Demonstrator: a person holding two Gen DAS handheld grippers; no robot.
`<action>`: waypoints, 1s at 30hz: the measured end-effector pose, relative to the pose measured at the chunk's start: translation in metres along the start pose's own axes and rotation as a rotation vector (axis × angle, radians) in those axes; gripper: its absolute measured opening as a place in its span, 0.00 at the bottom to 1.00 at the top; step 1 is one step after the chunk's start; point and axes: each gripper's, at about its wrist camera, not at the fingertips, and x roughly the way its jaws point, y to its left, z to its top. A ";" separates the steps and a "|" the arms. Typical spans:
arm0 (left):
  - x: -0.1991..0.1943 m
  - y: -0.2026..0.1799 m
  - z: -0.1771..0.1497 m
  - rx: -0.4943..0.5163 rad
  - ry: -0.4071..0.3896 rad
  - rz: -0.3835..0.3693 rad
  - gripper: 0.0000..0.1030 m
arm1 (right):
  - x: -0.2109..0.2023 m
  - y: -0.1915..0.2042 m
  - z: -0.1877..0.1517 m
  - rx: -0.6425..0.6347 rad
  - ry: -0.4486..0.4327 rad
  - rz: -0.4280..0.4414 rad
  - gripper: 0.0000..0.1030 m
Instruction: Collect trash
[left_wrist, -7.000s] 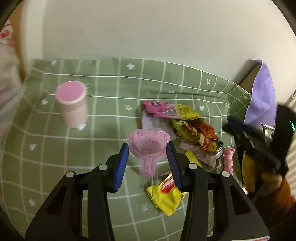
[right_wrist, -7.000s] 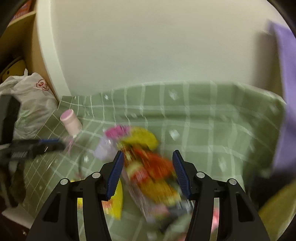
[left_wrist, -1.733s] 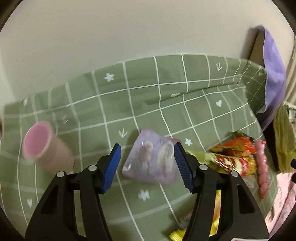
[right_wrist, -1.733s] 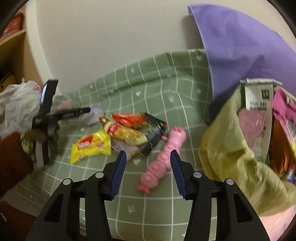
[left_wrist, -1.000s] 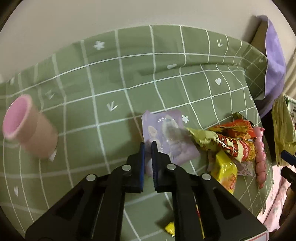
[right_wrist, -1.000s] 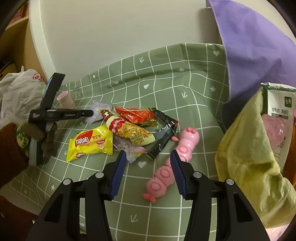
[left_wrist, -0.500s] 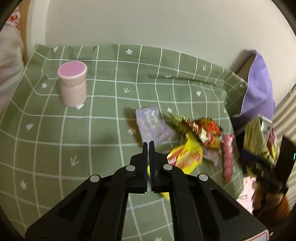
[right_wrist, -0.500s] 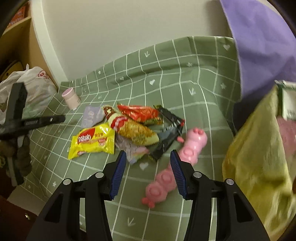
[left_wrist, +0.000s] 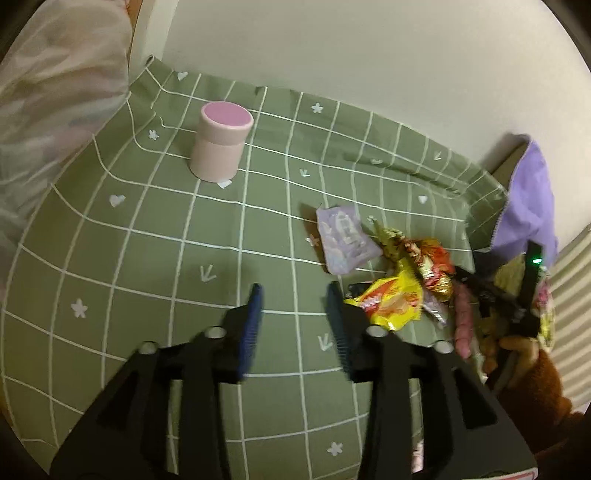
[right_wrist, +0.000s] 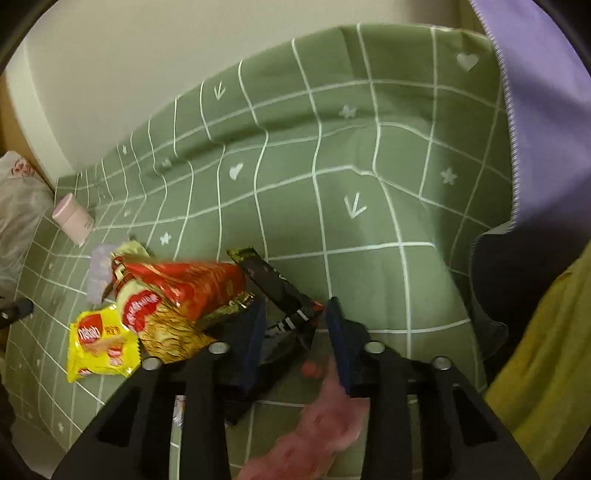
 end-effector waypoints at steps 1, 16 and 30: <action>0.000 0.001 0.000 -0.001 0.007 -0.016 0.42 | -0.004 0.001 0.001 0.009 -0.007 0.024 0.17; 0.074 -0.049 0.052 0.230 0.050 0.011 0.44 | -0.103 0.032 -0.021 -0.058 -0.142 0.018 0.16; 0.116 -0.064 0.066 0.296 0.133 0.076 0.02 | -0.116 0.007 -0.061 0.079 -0.126 -0.007 0.16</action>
